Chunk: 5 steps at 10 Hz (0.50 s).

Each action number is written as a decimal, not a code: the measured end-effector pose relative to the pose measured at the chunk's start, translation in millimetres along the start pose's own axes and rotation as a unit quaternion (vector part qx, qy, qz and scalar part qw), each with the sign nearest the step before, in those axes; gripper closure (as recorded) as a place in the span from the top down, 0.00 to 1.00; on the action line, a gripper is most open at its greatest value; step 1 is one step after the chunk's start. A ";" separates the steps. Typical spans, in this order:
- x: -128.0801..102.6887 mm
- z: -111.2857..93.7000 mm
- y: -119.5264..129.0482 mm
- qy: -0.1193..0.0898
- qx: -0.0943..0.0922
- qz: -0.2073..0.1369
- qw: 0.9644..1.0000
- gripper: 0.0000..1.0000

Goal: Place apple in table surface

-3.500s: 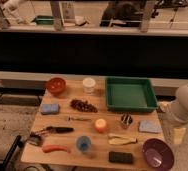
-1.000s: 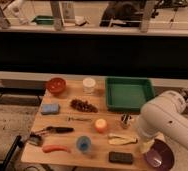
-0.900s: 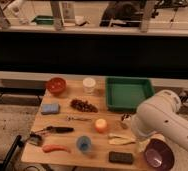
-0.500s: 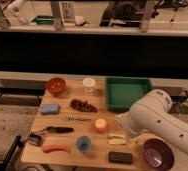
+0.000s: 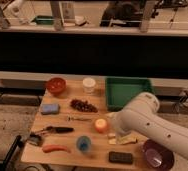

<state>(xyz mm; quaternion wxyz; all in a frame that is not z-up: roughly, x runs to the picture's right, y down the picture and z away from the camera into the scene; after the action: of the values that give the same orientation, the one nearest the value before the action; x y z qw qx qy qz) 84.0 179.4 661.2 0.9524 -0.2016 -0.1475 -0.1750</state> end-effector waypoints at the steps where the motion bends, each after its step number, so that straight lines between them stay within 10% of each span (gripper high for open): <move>1: -9.4 5.1 -4.5 -0.004 0.002 -0.007 1.000 0.80; 5: -27.3 30.6 -26.1 -0.016 0.011 -0.028 0.999 0.80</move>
<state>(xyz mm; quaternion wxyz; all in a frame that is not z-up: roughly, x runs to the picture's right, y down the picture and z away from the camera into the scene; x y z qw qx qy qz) 42.9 177.8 687.1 0.9467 -0.1895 -0.1705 -0.1969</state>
